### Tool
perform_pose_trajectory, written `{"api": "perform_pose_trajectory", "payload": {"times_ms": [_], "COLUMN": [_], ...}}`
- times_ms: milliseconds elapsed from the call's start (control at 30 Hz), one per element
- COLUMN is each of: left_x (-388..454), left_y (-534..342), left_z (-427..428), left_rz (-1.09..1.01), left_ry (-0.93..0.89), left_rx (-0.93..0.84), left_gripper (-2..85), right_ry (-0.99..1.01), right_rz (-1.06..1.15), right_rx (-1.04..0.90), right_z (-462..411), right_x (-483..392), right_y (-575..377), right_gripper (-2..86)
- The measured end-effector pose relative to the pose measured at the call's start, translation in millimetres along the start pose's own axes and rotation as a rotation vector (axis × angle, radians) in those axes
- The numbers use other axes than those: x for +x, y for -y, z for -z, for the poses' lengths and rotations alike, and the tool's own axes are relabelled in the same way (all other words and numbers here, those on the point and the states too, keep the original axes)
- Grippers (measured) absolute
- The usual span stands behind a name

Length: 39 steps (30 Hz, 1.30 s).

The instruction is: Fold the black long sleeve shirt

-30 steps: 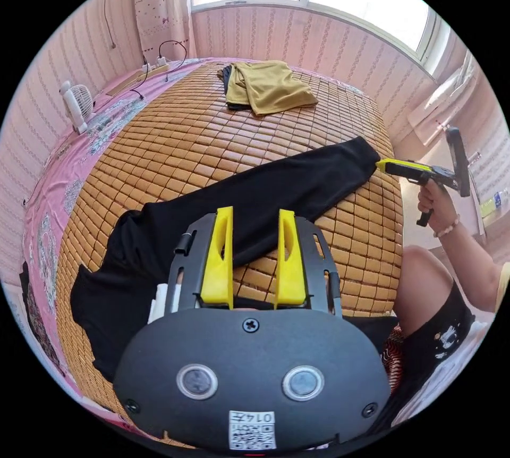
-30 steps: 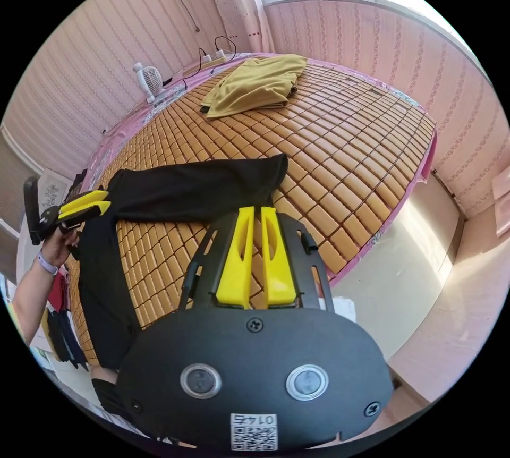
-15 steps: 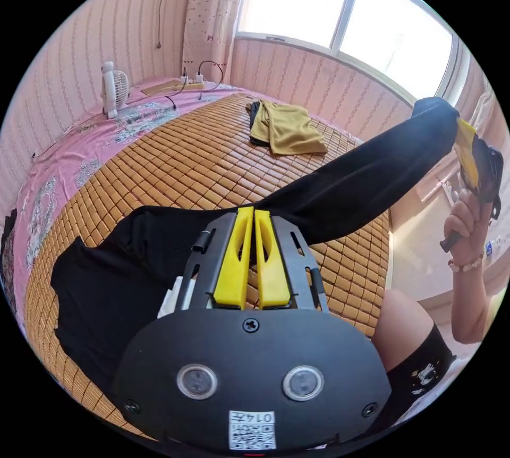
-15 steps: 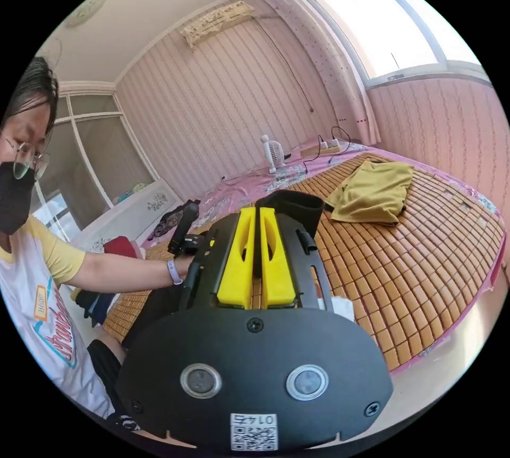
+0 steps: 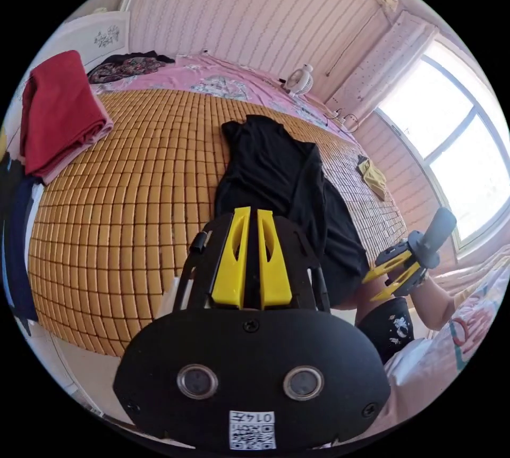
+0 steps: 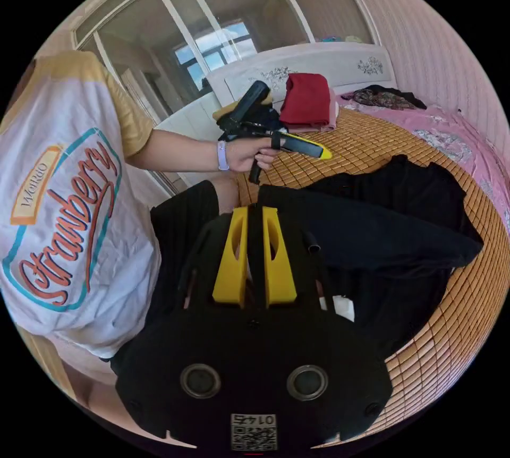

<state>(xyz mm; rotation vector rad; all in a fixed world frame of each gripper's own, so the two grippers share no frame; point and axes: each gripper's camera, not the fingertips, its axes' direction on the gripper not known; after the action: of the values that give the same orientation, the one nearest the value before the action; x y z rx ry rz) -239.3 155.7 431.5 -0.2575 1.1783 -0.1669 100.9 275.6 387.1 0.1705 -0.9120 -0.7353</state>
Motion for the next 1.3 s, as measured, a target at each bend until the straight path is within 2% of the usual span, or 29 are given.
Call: {"api": "perform_pose_trajectory", "payload": {"times_ms": [100,200,267,333,433,533,600,733,867,967,1033,1133,1300], "left_x": [8,35,56,70,81,89,92,96,95,89,83,58,9], "left_y": [-22,-26,-23,-20,-17,-15,-12,-6,6,14,18,20,18], "left_z": [12,-5,-29,-47,-78,-74,-69,-57,-20,10,21,19,11], "left_rz": [-0.01,-0.088,-0.143,-0.19,-0.215,-0.285,-0.302,-0.328,-0.306,-0.293,-0.28,-0.183,0.019], "left_ry": [0.001,-0.016,-0.016,0.01,0.089,0.178,0.15,0.128,0.019,-0.037,-0.053,-0.04,-0.119], "left_rx": [-0.04,-0.116,-0.178,-0.234,-0.417,-0.386,-0.382,-0.367,-0.318,-0.28,-0.281,-0.321,-0.373], "left_gripper": [4.8,8.6,10.3,10.6,8.4,3.0,0.5,-0.8,-1.0,-1.0,-1.0,-0.9,-0.5], "right_ry": [0.006,-0.022,-0.092,-0.245,-0.421,-0.575,-0.625,-0.624,-0.539,-0.598,-0.653,-0.667,-0.606], "right_rz": [-0.113,-0.293,-0.387,-0.508,-0.667,-0.747,-0.806,-0.978,-1.013,-0.861,-0.731,-0.663,-0.729], "right_rx": [-0.067,-0.031,0.016,0.079,0.136,0.164,0.165,0.167,0.133,0.125,0.107,0.072,0.056], "right_z": [-25,-18,-3,22,53,76,84,92,92,98,100,93,88], "right_x": [12,47,72,111,170,223,257,325,359,350,338,340,358], "right_y": [-5,-7,-4,3,17,40,52,65,76,107,136,166,179], "right_gripper": [7.4,7.5,7.5,7.5,8.0,8.8,9.8,10.4,3.1,0.8,0.5,1.5,6.3]}}
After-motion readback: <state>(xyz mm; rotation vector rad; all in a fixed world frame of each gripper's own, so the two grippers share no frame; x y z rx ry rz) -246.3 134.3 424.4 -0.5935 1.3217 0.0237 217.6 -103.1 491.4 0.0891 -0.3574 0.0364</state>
